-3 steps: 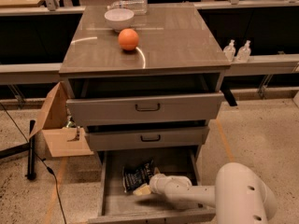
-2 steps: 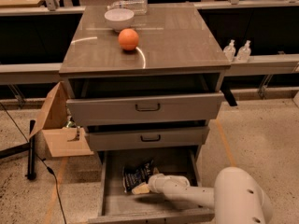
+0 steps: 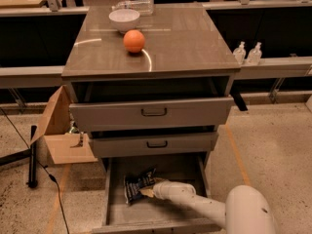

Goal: Pick blue chip bag from bottom drawer and place on counter

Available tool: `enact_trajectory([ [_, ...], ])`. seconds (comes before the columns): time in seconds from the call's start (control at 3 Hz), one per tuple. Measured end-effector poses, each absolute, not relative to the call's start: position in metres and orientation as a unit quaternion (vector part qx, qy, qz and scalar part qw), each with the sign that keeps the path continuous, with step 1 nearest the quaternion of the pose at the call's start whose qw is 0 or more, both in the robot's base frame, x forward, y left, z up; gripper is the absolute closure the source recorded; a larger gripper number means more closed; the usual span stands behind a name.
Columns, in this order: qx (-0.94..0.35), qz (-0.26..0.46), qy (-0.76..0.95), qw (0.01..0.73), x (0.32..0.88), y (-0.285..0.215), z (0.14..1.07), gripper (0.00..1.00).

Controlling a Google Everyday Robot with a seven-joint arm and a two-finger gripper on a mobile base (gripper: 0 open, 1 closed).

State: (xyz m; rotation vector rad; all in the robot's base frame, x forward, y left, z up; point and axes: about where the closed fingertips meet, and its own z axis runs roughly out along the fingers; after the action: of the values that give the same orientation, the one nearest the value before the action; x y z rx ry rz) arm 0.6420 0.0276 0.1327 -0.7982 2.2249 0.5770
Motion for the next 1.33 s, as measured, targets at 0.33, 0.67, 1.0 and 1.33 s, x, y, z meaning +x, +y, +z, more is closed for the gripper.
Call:
enact_trajectory([
  [0.33,-0.305,0.227,0.859,0.344,0.65,0.027,0.125,0.64],
  [0.67,-0.313,0.228,0.854,0.348,0.654,0.02,0.129,0.88],
  [1.0,-0.323,0.23,0.843,0.363,0.655,0.013,0.145,1.0],
  [1.33,-0.334,0.221,0.833,0.383,0.65,-0.011,0.169,1.0],
])
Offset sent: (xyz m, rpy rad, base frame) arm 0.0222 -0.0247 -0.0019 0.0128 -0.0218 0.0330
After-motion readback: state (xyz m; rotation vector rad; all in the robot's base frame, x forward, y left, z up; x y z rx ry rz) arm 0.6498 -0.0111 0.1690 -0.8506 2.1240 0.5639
